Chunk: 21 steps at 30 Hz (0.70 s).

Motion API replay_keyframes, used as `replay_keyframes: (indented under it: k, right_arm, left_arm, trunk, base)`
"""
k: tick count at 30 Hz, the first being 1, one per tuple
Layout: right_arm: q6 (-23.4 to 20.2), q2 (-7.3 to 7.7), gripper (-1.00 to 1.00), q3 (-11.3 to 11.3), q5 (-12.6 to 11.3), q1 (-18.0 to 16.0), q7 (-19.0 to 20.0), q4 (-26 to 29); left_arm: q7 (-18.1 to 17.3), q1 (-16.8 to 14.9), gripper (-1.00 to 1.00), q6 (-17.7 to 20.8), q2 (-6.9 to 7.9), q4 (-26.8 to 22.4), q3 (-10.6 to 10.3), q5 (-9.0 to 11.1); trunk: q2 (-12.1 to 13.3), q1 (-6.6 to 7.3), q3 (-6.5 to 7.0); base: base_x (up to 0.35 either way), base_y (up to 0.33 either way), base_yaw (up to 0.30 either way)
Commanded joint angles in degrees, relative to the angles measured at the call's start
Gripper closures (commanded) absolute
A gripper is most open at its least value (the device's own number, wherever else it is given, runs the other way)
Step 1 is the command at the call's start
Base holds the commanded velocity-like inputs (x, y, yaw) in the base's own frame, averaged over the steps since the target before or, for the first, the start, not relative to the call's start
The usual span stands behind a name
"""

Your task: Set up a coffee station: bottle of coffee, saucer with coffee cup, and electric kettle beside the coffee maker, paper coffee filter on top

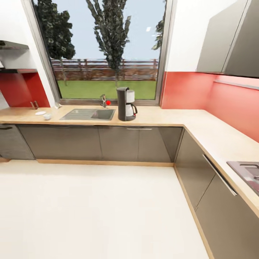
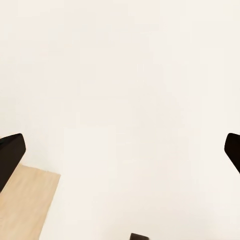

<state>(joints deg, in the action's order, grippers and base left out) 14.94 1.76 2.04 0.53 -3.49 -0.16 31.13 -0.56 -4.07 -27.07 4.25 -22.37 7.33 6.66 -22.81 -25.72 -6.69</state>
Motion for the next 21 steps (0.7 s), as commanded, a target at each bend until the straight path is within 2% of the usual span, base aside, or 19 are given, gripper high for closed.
replay_keyframes:
  k: [1, 6, 21]
  right_arm:
    - [0.17, -0.01, -1.00, 0.07, 0.07, -0.02, -0.02, -0.01]
    - [0.17, -0.01, -1.00, 0.07, 0.08, -0.02, -0.02, -0.05]
    - [0.18, -0.03, -1.00, -0.10, 0.08, -0.02, -0.05, -0.19]
  left_arm:
    - [-0.06, -0.06, -1.00, -0.17, 0.01, 0.05, -0.12, 0.46]
    - [-0.06, -0.06, -1.00, -0.17, -0.01, 0.05, -0.12, 0.46]
    - [-0.06, -0.06, -1.00, -0.17, -0.03, 0.05, -0.12, 0.46]
  trunk:
    - [-0.11, -0.06, -0.11]
    - [-0.11, -0.06, -0.11]
    - [-0.11, -0.06, -0.03]
  base:
    - [0.339, 0.000, 0.274]
    - [0.339, 0.000, 0.144]
    - [0.339, 0.000, 0.023]
